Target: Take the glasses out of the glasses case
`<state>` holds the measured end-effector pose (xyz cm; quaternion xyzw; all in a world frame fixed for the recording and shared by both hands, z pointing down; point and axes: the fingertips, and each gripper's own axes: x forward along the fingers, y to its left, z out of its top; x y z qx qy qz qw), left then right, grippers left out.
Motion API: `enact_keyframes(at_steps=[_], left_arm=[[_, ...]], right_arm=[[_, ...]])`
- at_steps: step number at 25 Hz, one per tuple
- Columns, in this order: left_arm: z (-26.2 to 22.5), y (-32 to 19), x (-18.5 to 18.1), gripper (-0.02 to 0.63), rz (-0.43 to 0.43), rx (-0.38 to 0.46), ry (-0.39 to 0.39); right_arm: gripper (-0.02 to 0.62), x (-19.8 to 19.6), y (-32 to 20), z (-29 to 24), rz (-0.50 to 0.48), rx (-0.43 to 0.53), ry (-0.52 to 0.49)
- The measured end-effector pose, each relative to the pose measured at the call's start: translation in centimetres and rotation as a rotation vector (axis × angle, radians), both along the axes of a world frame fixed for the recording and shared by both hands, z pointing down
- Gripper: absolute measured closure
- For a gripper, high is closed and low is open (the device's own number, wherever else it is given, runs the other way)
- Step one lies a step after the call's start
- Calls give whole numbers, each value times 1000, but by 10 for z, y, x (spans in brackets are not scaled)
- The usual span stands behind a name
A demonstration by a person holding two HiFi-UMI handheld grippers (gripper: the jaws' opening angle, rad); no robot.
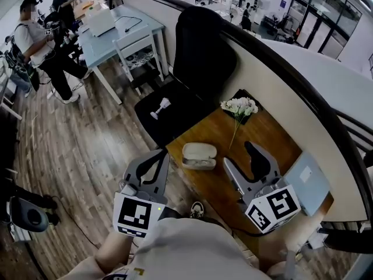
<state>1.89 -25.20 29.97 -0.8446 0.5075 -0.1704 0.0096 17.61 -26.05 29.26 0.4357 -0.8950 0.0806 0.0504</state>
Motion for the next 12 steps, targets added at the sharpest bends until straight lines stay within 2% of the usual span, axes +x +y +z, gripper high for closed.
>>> enact_keyframes(at_steps=[4, 12], left_arm=[[4, -5, 0, 603, -4, -10, -15], [18, -14, -10, 603, 31, -48, -9]], right_arm=[[324, -5, -5, 3, -19, -8, -31], [325, -11, -11, 20, 10, -53, 0]])
